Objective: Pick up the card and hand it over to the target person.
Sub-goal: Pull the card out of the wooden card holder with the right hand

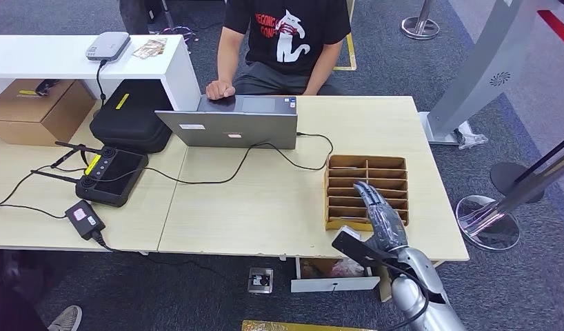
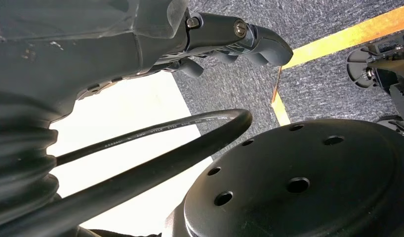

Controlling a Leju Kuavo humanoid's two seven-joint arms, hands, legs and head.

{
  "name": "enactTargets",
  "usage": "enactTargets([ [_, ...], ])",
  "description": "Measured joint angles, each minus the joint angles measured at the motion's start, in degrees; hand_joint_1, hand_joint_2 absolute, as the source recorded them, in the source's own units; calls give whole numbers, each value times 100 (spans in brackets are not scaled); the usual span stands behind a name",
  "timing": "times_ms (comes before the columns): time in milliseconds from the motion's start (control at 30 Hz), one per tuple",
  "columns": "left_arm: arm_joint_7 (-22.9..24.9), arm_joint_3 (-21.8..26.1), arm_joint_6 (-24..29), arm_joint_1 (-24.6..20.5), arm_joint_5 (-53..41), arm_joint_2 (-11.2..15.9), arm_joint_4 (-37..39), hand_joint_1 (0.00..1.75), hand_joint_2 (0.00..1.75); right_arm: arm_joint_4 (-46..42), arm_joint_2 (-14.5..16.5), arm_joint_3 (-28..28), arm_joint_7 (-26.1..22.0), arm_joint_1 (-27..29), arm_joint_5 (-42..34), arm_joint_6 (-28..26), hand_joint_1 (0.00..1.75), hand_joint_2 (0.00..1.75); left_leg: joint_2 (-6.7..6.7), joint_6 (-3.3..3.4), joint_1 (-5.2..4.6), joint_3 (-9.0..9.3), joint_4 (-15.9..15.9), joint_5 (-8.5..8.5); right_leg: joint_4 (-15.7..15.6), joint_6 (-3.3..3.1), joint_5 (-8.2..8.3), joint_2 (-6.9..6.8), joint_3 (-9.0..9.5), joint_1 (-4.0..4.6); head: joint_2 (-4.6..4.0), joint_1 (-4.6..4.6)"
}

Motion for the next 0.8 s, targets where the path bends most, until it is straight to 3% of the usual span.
enactTargets([
  [67,-6,8,3,9,18,-5,4,0,175,11,6,-7,1,-32,-1,6,12,175,0,0,-1,-2,3,-1,4,1,-1,1,-3,-1,0,0],
  [133,-16,13,4,21,37,-11,9,0,175,10,-13,-30,1,-59,-6,7,37,175,2,0,-1,-2,3,-1,3,1,0,3,-3,-1,0,0],
  [167,-23,16,5,28,48,-14,13,0,175,-14,-33,-47,1,-54,-10,7,66,175,4,1,0,-1,2,-1,2,0,1,4,-2,0,0,0],
  [267,-37,10,-1,43,78,-22,28,0,175,-130,-88,-111,1,25,-27,4,130,175,2,1,-1,-3,2,0,2,1,1,2,-3,-1,0,0],
  [400,-42,-5,-6,57,138,-33,42,0,175,-395,-135,-255,38,214,23,-7,168,175,-4,2,0,-2,1,0,0,1,0,-5,1,0,0,0],
  [567,-45,-7,-11,65,160,-34,48,0,175,-426,-182,-284,118,237,189,-62,174,175,-9,2,-3,-3,5,-1,5,2,-4,-7,-2,-3,0,0],
  [700,-54,-6,-14,70,165,-39,70,0,175,-232,-306,-70,605,172,1179,-435,173,175,-8,2,-2,-2,4,-1,3,2,-3,-6,-1,-2,0,0],
  [800,-44,-7,-16,60,103,-35,71,0,175,-254,-306,-110,700,263,1377,-531,172,175,-7,3,-1,2,-1,1,-4,2,0,-7,5,0,0,0],
])
